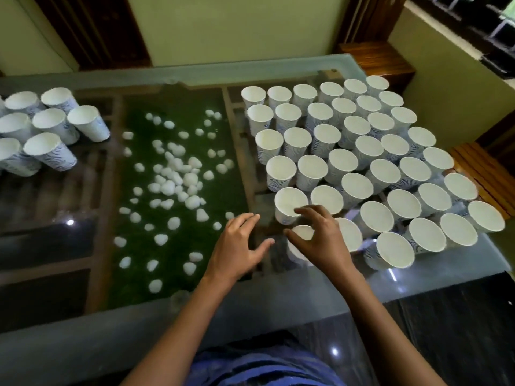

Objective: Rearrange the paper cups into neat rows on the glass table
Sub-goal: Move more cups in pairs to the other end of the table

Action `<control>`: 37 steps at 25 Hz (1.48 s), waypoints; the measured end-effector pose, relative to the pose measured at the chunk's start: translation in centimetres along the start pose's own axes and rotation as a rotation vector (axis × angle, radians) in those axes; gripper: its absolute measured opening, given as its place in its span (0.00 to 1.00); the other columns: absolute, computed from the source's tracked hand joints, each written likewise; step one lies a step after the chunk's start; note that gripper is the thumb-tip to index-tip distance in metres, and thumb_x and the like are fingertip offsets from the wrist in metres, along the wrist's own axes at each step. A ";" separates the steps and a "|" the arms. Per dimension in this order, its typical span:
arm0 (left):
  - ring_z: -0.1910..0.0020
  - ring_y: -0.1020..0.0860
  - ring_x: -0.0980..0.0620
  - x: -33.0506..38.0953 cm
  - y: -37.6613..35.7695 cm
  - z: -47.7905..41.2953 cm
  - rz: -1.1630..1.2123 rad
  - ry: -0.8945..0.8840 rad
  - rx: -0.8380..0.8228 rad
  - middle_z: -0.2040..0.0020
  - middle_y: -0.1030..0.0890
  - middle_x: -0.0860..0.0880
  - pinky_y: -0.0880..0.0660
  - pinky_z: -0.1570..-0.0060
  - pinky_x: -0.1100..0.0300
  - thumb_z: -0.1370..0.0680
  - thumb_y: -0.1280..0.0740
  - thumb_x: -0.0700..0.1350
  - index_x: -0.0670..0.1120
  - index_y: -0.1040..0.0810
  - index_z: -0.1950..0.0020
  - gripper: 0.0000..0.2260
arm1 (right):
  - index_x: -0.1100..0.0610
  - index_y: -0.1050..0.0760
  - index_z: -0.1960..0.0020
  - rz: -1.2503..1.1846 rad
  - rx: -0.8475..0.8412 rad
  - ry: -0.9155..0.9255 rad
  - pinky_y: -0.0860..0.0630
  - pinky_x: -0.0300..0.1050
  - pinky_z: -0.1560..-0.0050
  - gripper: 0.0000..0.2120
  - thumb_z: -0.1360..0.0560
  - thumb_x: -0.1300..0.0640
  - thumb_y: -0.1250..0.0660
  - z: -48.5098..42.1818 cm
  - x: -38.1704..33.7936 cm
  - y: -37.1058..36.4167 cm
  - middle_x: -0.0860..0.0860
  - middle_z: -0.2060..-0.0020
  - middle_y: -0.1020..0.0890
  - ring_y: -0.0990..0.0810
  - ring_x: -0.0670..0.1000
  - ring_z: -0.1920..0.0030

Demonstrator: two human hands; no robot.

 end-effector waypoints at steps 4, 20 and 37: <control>0.40 0.26 0.46 -5.6 5.5 1.1 0.006 0.165 0.125 0.41 0.22 0.44 0.32 0.39 0.58 0.30 0.27 0.52 0.41 0.24 0.39 0.24 | 0.60 0.23 0.42 -0.049 -0.139 0.142 0.27 0.44 0.49 0.21 0.33 0.55 0.26 -2.4 -6.0 -5.1 0.56 0.47 0.22 0.22 0.55 0.49; 0.39 0.28 0.45 -34.9 29.2 -2.5 -0.023 0.479 0.328 0.39 0.25 0.42 0.32 0.39 0.55 0.28 0.29 0.49 0.41 0.25 0.38 0.22 | 0.59 0.26 0.39 -0.028 -0.364 0.346 0.30 0.39 0.47 0.25 0.34 0.55 0.25 -17.7 -35.9 -29.1 0.56 0.45 0.24 0.23 0.54 0.46; 0.38 0.30 0.44 -45.4 31.9 -11.0 -0.077 0.453 0.308 0.36 0.27 0.43 0.32 0.39 0.52 0.34 0.25 0.48 0.42 0.29 0.35 0.30 | 0.59 0.34 0.32 0.021 -0.265 0.345 0.30 0.52 0.40 0.36 0.35 0.53 0.24 -25.4 -40.2 -37.4 0.58 0.37 0.29 0.30 0.59 0.39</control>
Point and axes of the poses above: each hand's wrist, its own z-axis away from the middle knuckle, its own y-axis out of the back of the hand, x = y × z, the point moved 1 cm from there along -z, towards the middle knuckle
